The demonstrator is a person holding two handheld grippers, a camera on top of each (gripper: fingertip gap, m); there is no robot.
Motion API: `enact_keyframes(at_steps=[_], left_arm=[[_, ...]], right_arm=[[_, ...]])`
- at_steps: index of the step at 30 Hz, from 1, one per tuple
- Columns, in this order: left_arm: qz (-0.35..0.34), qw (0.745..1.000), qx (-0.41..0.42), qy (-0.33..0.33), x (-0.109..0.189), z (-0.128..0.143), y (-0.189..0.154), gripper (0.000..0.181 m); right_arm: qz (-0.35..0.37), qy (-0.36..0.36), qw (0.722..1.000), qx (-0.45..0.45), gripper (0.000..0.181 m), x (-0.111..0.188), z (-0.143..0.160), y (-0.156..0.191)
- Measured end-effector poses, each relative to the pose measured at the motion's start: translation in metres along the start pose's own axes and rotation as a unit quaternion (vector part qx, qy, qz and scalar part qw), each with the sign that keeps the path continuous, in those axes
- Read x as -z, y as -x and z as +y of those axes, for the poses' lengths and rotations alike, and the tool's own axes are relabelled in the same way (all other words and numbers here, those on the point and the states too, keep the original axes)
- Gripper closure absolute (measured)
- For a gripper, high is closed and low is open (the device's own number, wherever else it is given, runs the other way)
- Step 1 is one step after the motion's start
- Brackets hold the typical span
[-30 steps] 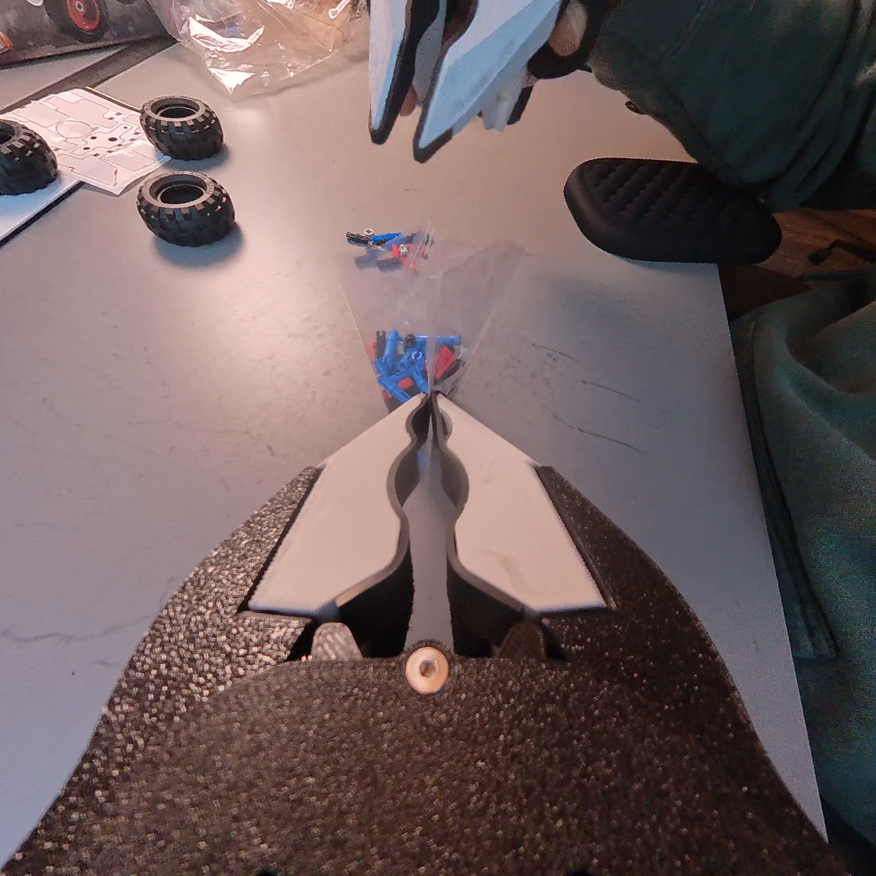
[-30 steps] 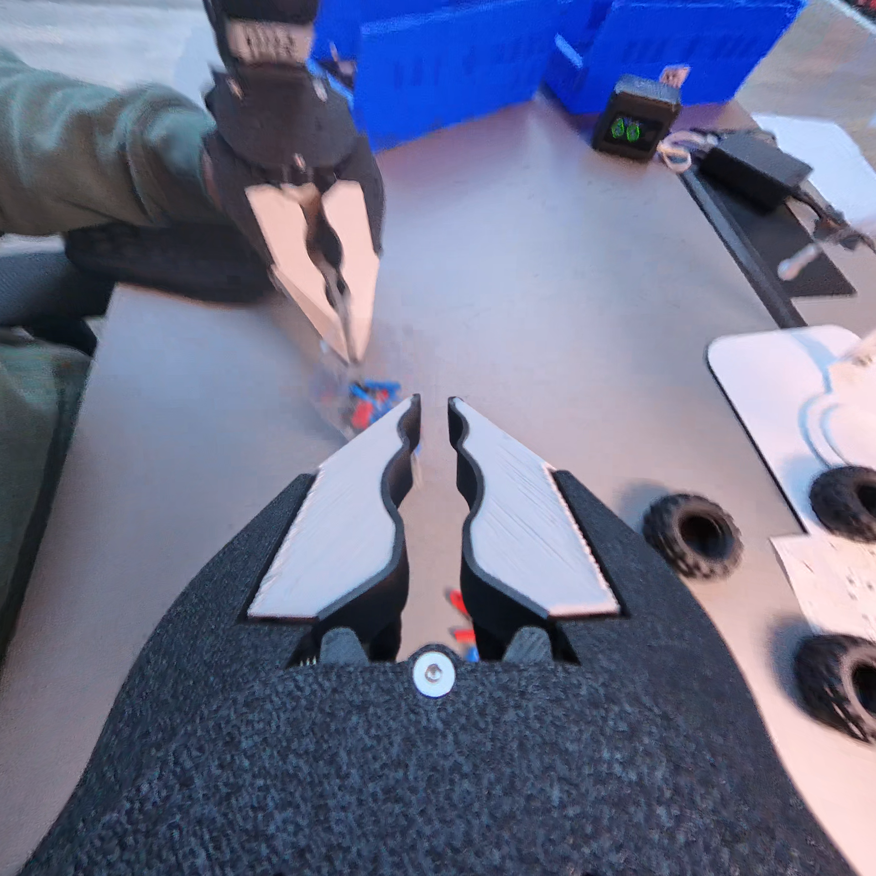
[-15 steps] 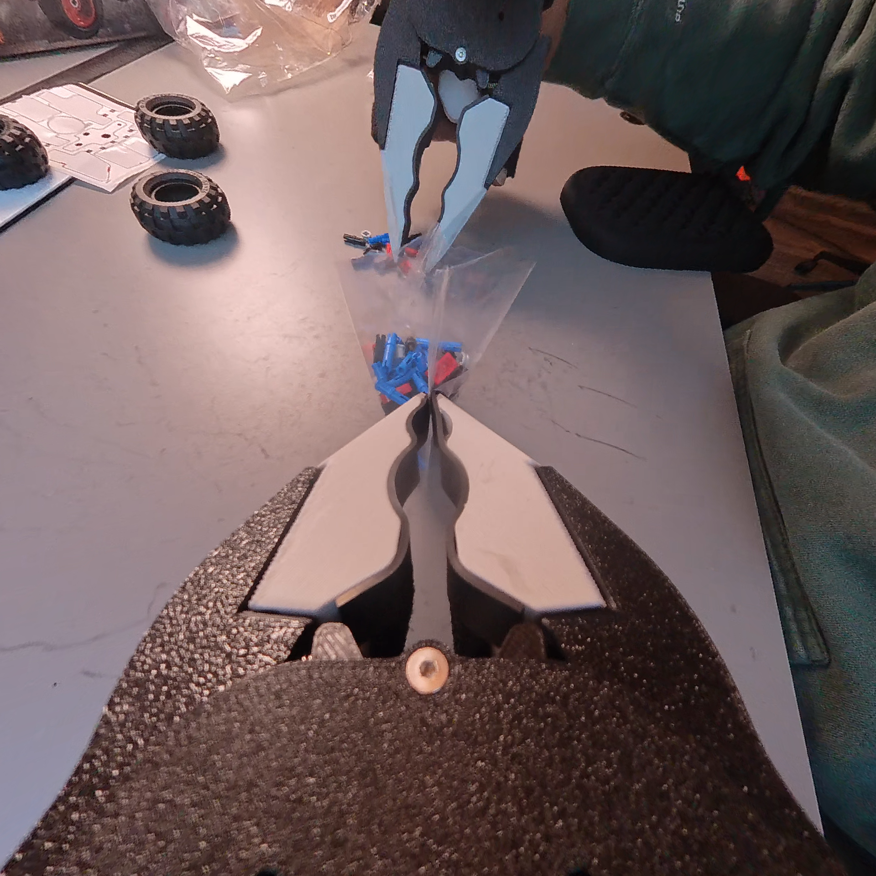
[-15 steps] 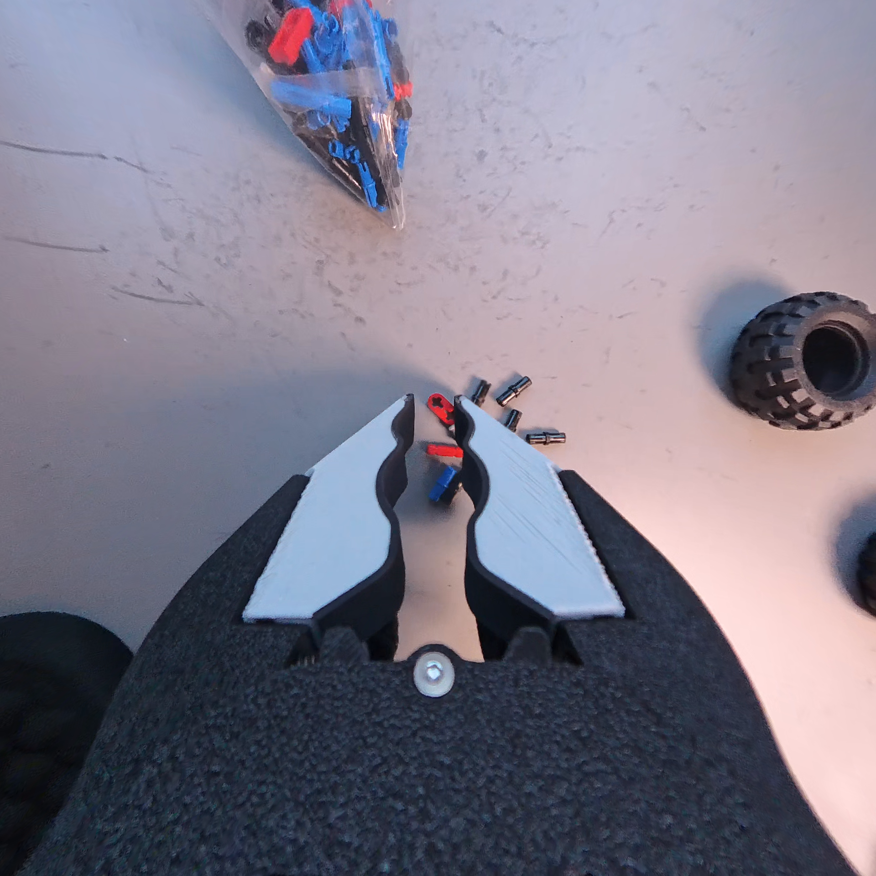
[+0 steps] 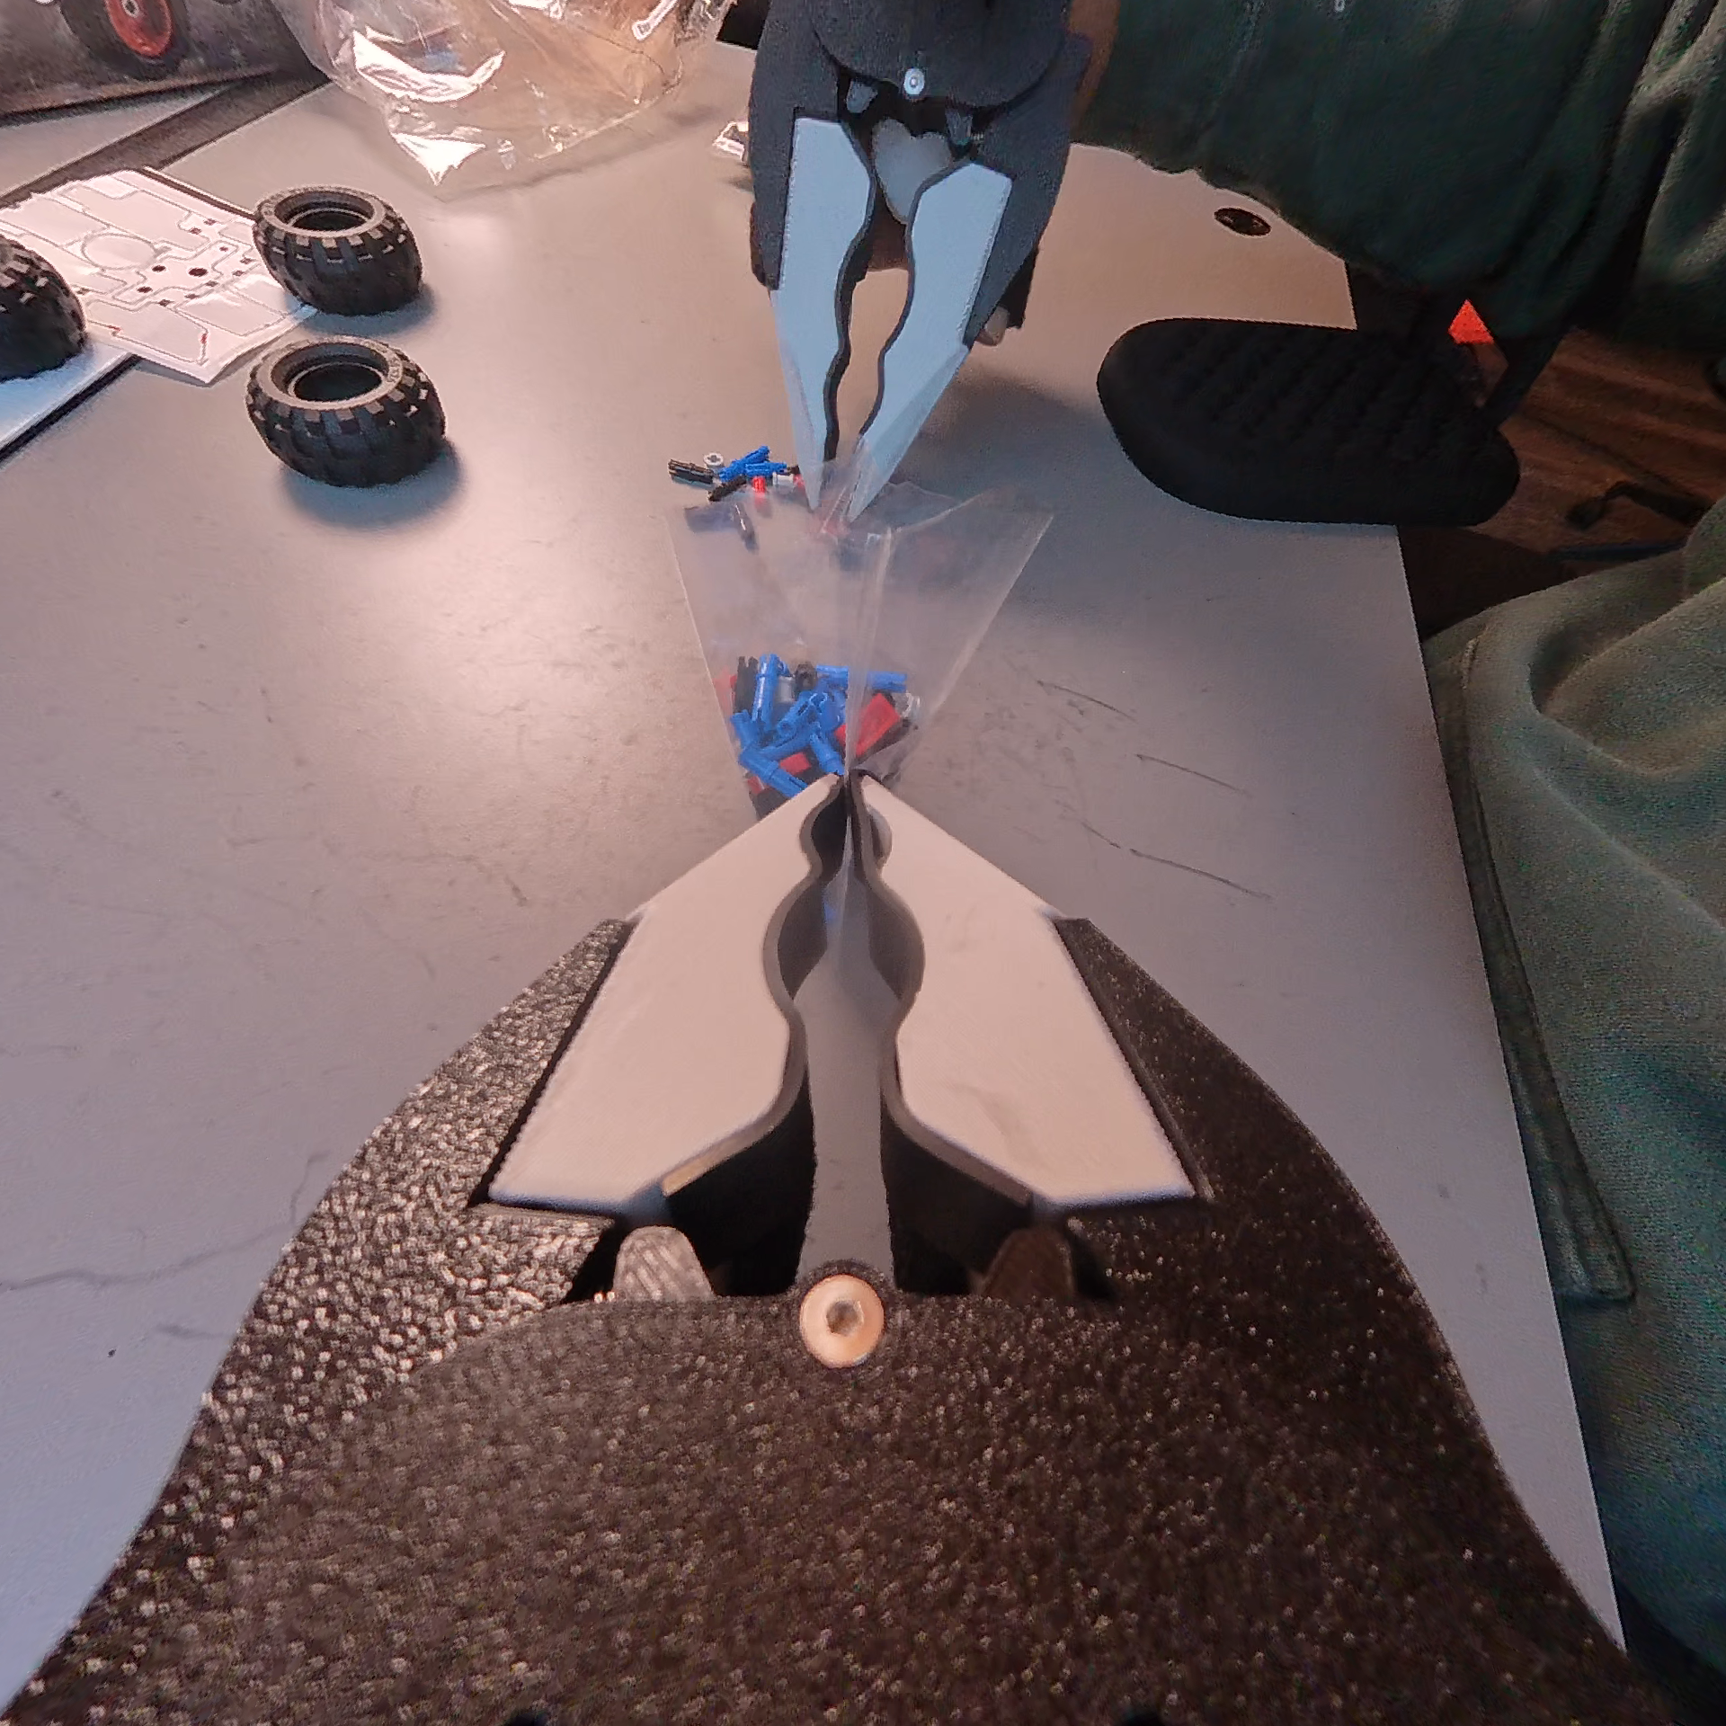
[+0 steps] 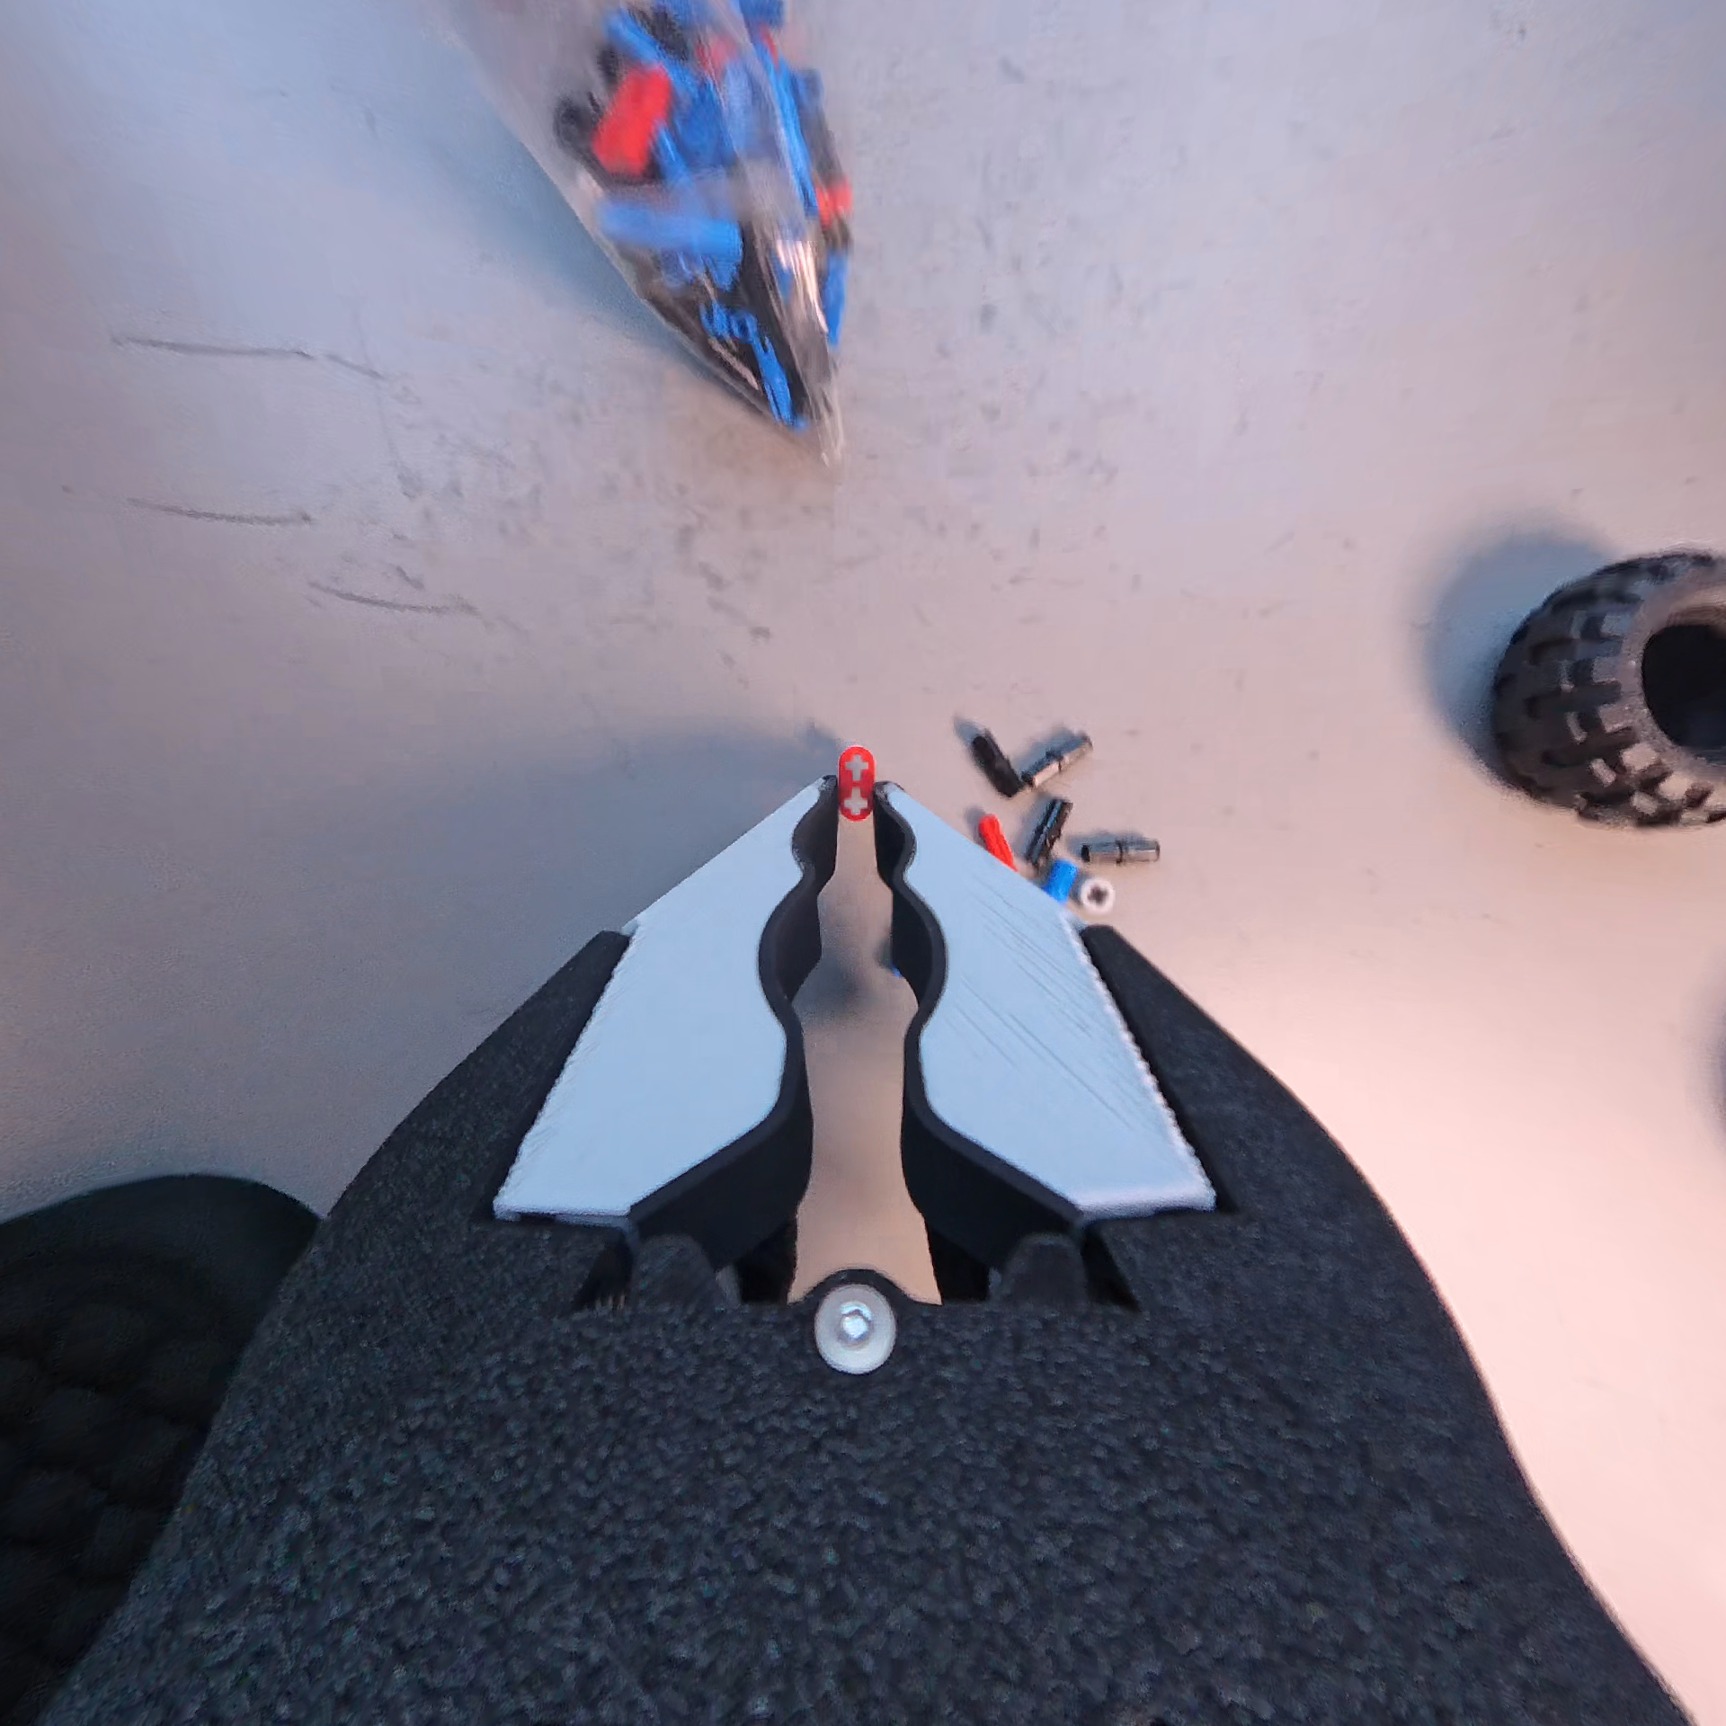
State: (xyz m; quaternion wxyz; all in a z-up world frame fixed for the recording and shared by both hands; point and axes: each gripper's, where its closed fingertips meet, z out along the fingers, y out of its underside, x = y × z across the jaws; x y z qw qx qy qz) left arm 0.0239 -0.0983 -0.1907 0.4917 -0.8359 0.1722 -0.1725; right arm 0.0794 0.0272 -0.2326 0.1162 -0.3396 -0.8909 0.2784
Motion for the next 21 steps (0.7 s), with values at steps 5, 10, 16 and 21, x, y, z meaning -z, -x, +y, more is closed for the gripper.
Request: enact_keyframes(at_steps=[5, 10, 16, 21], left_arm=[[0.002, 1.000, 0.002, -0.001, -0.001, 0.000, 0.000, 0.181], [0.000, 1.000, -0.003, 0.002, 0.000, 0.000, -0.001, 0.181], [-0.001, 1.000, -0.009, 0.004, 0.002, 0.001, -0.001, 0.181], [0.002, 1.000, -0.012, 0.006, 0.001, 0.001, -0.002, 0.181]], right_arm=[[-0.007, -0.134, 0.990, 0.043, 0.175, 0.025, -0.091, 0.018], [-0.011, -0.167, 0.982, 0.087, 0.171, 0.020, -0.146, 0.033], [0.026, -0.155, 0.987, 0.045, 0.163, 0.024, -0.116, 0.000], [0.009, -0.051, 0.999, -0.001, 0.167, 0.007, -0.026, -0.019]])
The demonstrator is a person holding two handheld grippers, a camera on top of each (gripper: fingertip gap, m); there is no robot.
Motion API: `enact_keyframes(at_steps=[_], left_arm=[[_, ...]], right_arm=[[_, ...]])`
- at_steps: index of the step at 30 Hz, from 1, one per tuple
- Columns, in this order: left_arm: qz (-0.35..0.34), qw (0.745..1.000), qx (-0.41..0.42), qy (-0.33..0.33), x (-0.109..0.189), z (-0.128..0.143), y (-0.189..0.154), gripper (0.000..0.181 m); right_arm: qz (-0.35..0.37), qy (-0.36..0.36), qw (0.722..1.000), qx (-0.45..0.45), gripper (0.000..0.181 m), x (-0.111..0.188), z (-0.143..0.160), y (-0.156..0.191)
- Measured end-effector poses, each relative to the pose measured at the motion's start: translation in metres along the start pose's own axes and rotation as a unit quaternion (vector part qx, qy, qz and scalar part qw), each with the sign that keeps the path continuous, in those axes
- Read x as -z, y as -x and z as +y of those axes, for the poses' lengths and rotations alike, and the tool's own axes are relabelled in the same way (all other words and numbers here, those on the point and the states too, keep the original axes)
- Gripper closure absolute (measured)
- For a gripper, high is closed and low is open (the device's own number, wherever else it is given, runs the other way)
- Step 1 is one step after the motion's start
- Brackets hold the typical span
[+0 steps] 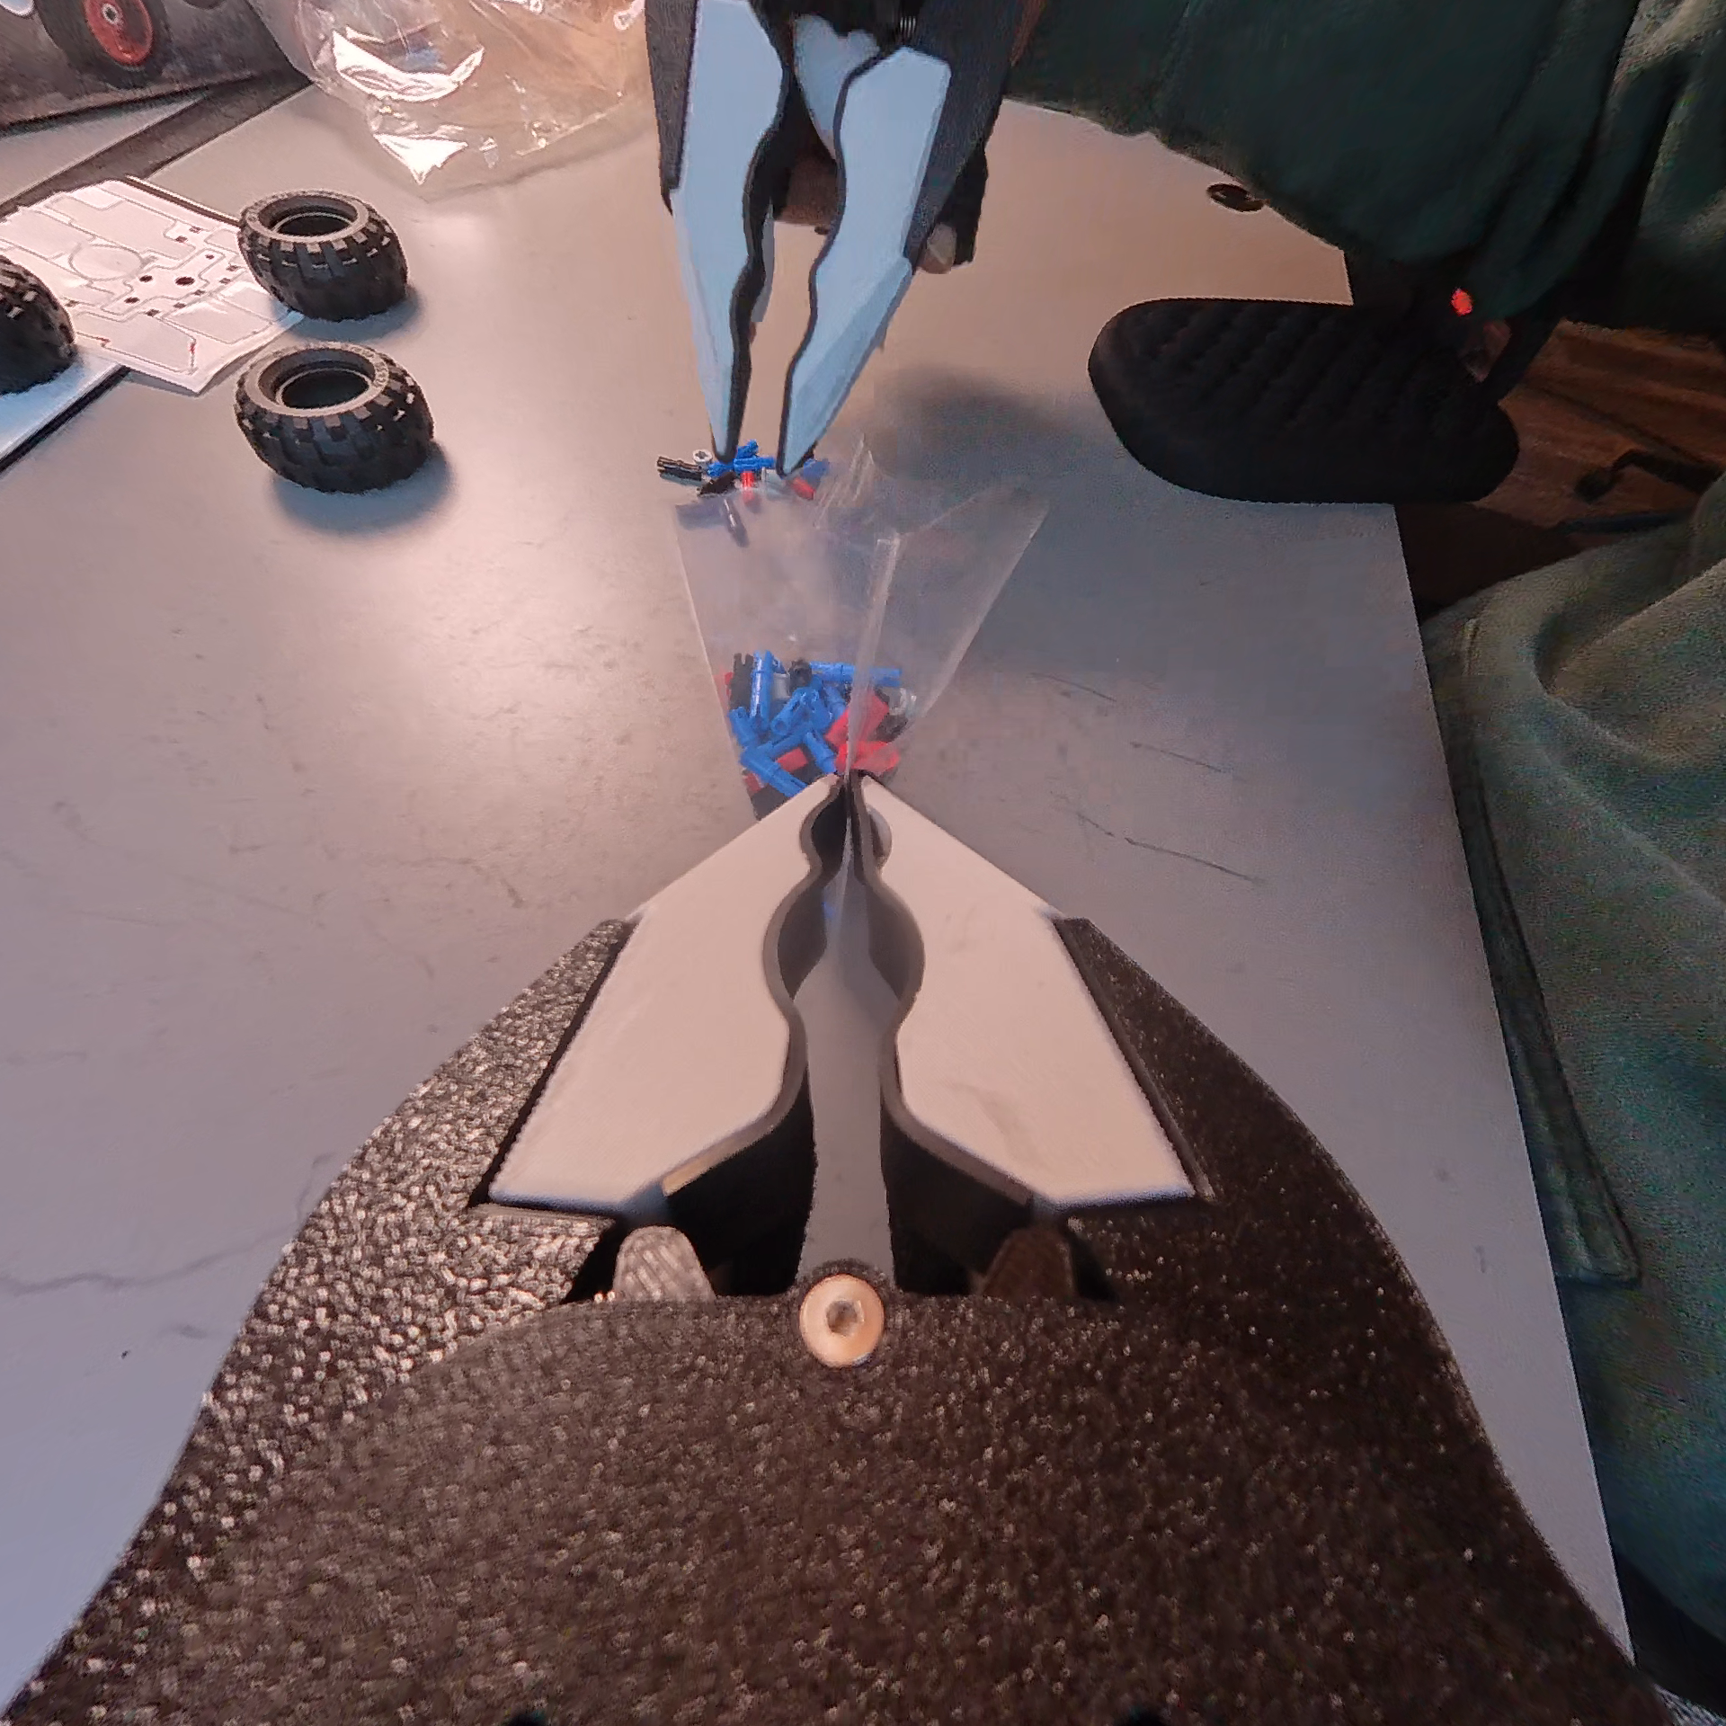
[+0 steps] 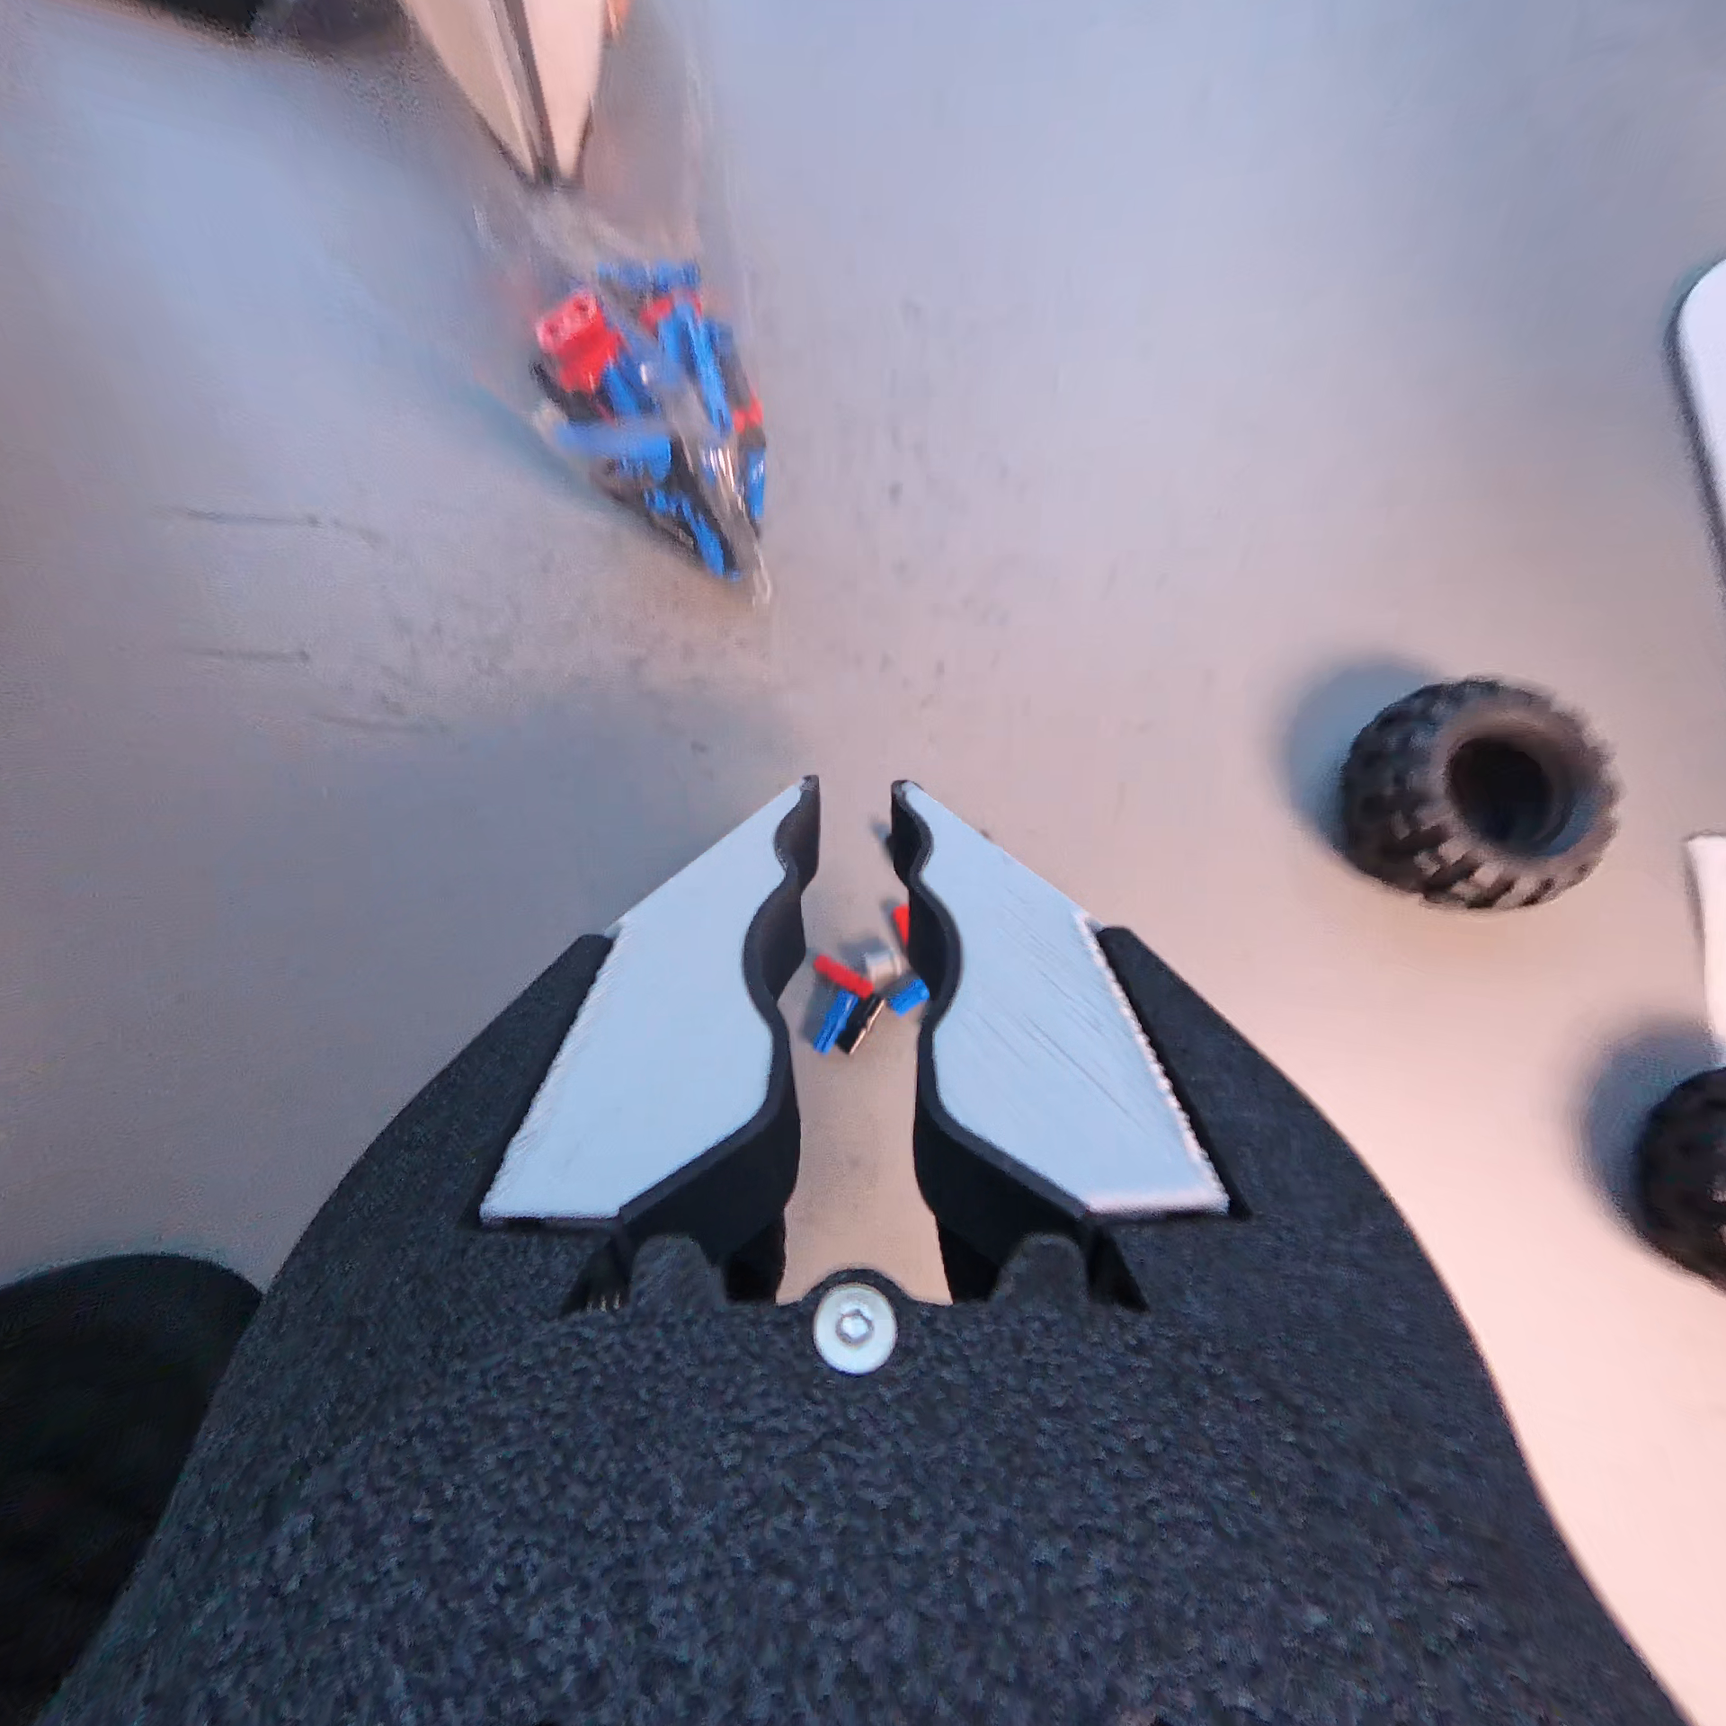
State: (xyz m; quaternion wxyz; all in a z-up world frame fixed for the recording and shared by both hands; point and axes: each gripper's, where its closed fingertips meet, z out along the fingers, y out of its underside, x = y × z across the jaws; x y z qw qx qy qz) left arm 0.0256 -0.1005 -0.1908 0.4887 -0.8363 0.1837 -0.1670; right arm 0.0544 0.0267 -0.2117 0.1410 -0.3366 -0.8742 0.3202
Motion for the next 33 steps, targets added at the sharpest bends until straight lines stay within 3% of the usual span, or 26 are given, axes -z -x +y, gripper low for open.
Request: enact_keyframes(at_steps=[3, 14, 17, 21, 24, 27, 30, 33], left_arm=[[0.000, 1.000, 0.003, -0.001, -0.001, 0.000, 0.000, 0.181], [0.003, 1.000, 0.008, -0.005, -0.001, 0.000, 0.001, 0.181], [0.005, 1.000, 0.009, -0.005, -0.001, 0.000, 0.000, 0.181], [0.006, 1.000, 0.008, -0.004, -0.002, 0.000, 0.000, 0.181], [0.003, 1.000, 0.004, -0.003, -0.001, 0.000, 0.000, 0.181], [0.003, 1.000, 0.002, -0.001, -0.001, 0.000, -0.001, 0.181], [0.003, 1.000, 0.001, -0.001, -0.001, 0.000, -0.001, 0.181], [0.006, 1.000, 0.001, -0.001, -0.001, 0.000, -0.002, 0.181]], right_arm=[[0.008, 0.019, 1.000, -0.004, 0.167, -0.007, 0.020, -0.004], [-0.003, 0.049, 0.999, 0.008, 0.177, -0.013, 0.026, -0.003], [-0.016, -0.015, 1.000, 0.013, 0.177, -0.004, -0.011, 0.008], [-0.042, -0.131, 0.989, 0.046, 0.177, 0.014, -0.092, 0.035], [-0.051, -0.138, 0.987, 0.072, 0.177, 0.005, -0.120, 0.050], [-0.039, -0.107, 0.990, 0.085, 0.169, -0.012, -0.118, 0.049], [-0.026, -0.127, 0.990, 0.058, 0.165, -0.003, -0.114, 0.037], [0.010, -0.096, 0.995, 0.028, 0.165, 0.008, -0.080, 0.007]])
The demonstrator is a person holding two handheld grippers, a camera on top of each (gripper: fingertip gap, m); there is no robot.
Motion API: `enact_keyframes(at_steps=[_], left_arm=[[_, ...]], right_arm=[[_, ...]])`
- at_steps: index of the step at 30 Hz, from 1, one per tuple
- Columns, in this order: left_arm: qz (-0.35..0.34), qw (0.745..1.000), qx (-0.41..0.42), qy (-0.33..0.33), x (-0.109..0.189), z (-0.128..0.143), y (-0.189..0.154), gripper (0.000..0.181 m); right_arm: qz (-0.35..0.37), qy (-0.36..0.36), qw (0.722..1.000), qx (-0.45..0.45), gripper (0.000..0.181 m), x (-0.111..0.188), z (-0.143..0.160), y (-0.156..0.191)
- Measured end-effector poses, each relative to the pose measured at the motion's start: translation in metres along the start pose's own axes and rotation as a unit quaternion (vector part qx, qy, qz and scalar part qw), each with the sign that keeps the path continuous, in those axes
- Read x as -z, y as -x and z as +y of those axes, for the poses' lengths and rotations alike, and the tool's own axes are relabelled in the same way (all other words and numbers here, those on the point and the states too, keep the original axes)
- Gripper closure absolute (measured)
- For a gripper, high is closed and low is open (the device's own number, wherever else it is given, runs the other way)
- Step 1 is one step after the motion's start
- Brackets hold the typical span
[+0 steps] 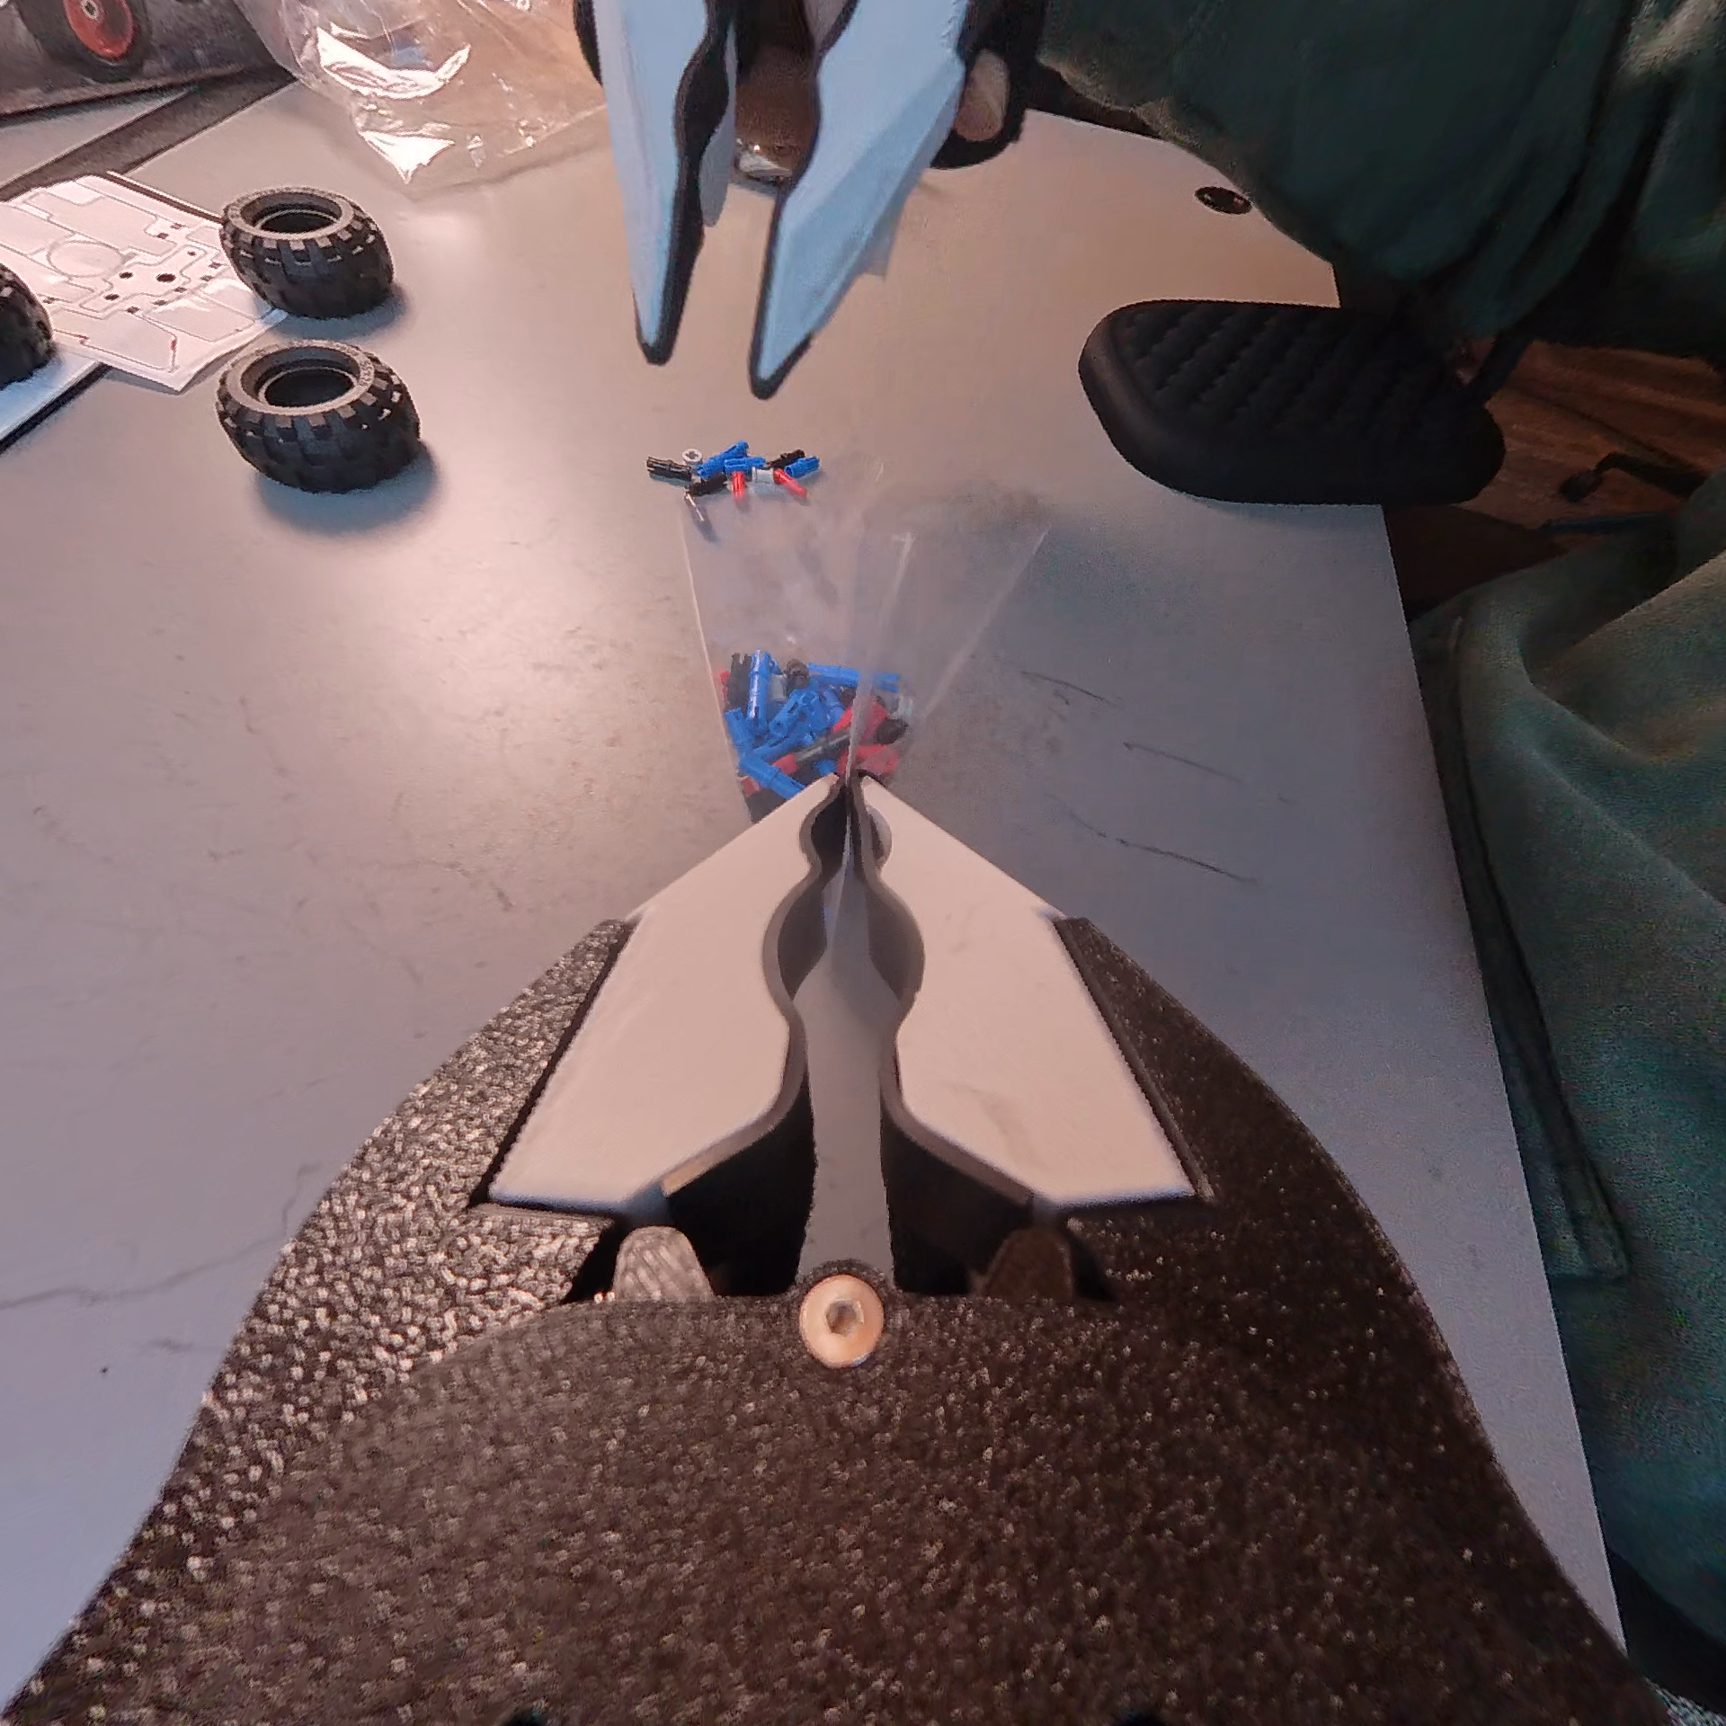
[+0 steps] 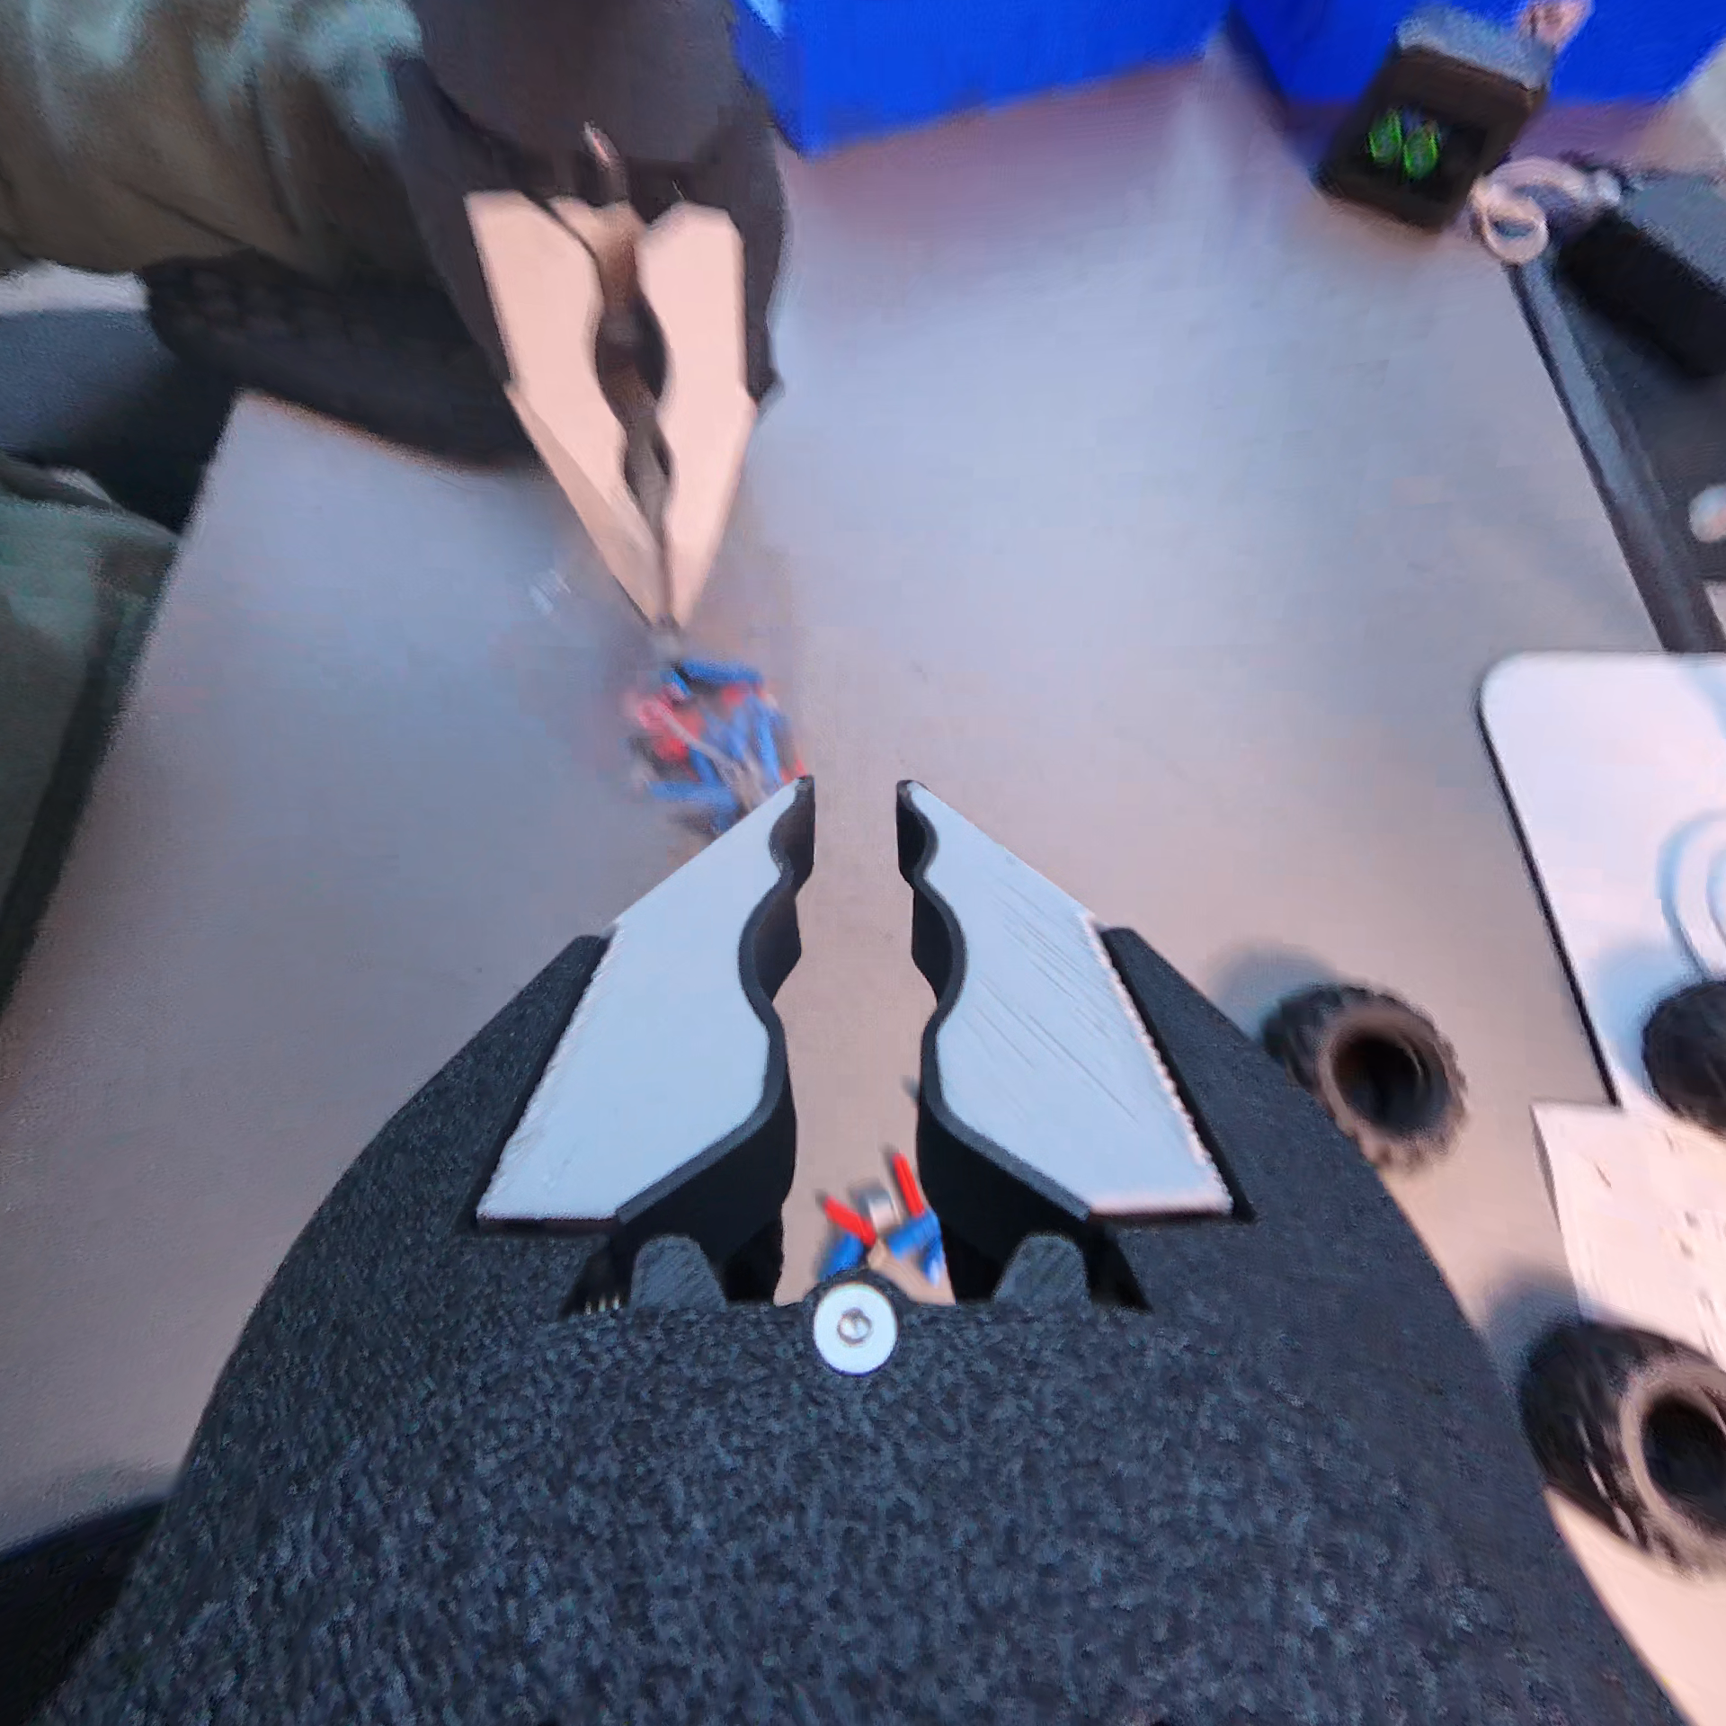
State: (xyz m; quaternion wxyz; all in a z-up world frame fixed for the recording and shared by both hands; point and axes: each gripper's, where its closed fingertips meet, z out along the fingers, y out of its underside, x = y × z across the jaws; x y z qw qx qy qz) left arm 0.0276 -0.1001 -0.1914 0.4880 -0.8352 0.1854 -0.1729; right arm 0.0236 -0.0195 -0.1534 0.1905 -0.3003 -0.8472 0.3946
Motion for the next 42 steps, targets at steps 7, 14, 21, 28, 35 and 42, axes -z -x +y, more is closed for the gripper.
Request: enact_keyframes(at_steps=[7, 14, 21, 28, 35, 42], left_arm=[[0.001, 1.000, 0.003, -0.002, -0.001, 0.000, 0.000, 0.181], [0.002, 1.000, 0.009, -0.005, -0.001, 0.000, 0.001, 0.181], [0.002, 1.000, 0.007, -0.005, -0.001, 0.000, 0.001, 0.181], [0.001, 1.000, 0.002, -0.002, -0.001, 0.000, 0.000, 0.181], [0.005, 1.000, 0.000, 0.000, -0.002, 0.000, -0.002, 0.181], [0.005, 1.000, 0.003, -0.001, -0.002, 0.000, -0.001, 0.181]], right_arm=[[0.002, 0.121, 0.992, -0.033, 0.165, 0.003, 0.100, -0.024], [-0.022, 0.123, 0.992, -0.030, 0.179, -0.002, 0.101, -0.021], [-0.076, -0.039, 0.996, 0.030, 0.178, -0.001, -0.024, 0.024], [-0.040, -0.008, 0.997, 0.063, 0.163, -0.013, -0.034, 0.029], [0.000, 0.151, 0.989, -0.010, 0.167, 0.014, 0.084, -0.008], [0.005, 0.175, 0.984, -0.039, 0.172, 0.010, 0.121, -0.010]])
